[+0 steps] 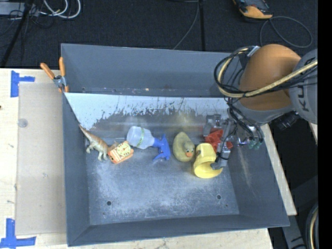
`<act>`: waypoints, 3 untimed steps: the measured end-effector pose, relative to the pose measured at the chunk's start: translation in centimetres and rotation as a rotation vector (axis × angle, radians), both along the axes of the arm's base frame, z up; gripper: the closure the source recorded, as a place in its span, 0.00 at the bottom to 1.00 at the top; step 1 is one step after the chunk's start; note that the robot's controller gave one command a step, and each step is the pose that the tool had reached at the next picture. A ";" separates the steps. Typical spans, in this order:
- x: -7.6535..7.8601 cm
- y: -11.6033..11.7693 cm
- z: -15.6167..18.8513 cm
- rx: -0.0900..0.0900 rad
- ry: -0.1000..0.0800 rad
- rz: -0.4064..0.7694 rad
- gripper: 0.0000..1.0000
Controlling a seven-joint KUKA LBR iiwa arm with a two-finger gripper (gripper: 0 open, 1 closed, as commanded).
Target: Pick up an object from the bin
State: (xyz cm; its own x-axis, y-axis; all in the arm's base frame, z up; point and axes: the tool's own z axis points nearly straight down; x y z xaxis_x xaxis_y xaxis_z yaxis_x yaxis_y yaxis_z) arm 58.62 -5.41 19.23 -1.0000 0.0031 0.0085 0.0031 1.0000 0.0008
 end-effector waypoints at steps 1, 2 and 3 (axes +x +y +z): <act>0.1 0.0 0.5 -0.001 -0.007 0.001 0.00; 0.6 -1.7 -2.0 0.001 -0.012 0.092 0.00; -0.1 -5.0 -10.6 -0.002 -0.017 0.156 1.00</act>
Offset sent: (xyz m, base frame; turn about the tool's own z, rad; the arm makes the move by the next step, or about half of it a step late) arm 0.0117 -0.0716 -0.0977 -0.3098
